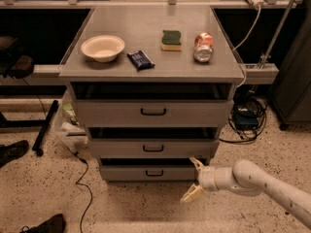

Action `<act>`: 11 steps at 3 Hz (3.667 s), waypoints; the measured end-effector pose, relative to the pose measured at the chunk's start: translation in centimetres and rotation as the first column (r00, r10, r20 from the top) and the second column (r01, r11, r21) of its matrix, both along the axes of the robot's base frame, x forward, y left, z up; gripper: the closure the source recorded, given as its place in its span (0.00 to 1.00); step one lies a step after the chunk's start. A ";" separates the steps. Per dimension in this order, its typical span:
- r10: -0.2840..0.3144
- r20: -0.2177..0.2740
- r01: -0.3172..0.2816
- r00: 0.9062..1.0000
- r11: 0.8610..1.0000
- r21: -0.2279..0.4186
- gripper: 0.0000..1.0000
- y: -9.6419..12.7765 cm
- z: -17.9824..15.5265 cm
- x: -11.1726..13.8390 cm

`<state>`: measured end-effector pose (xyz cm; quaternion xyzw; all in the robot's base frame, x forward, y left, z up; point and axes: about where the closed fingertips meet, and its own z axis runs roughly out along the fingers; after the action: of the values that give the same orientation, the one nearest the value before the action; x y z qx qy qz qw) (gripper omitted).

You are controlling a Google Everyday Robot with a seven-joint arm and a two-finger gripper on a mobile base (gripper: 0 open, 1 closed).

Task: Open bottom drawer

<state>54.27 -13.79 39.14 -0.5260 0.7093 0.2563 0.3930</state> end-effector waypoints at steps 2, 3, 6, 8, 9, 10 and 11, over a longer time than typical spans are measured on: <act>0.027 -0.043 -0.024 0.999 0.997 0.075 0.00 0.2 -4.6 2.4; 0.016 -0.085 -0.012 0.996 0.999 0.048 0.00 0.1 -9.6 4.7; -0.081 -0.113 0.076 0.990 0.996 -0.043 0.00 -1.2 -18.2 10.8; -0.086 -0.138 0.079 0.987 0.995 -0.059 0.17 -1.8 -19.8 11.1; -0.096 -0.147 0.087 0.984 0.994 -0.064 0.40 -2.3 -19.7 10.8; -0.096 -0.147 0.087 0.984 0.994 -0.064 0.52 -2.4 -19.0 10.8; -0.096 -0.147 0.087 0.984 0.994 -0.064 0.34 -2.6 -18.8 10.8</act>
Offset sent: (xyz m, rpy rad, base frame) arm 0.0512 -0.0066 -0.0864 0.1227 0.0712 0.0154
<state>65.07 -16.40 20.34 -0.4832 0.7672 0.2565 0.3348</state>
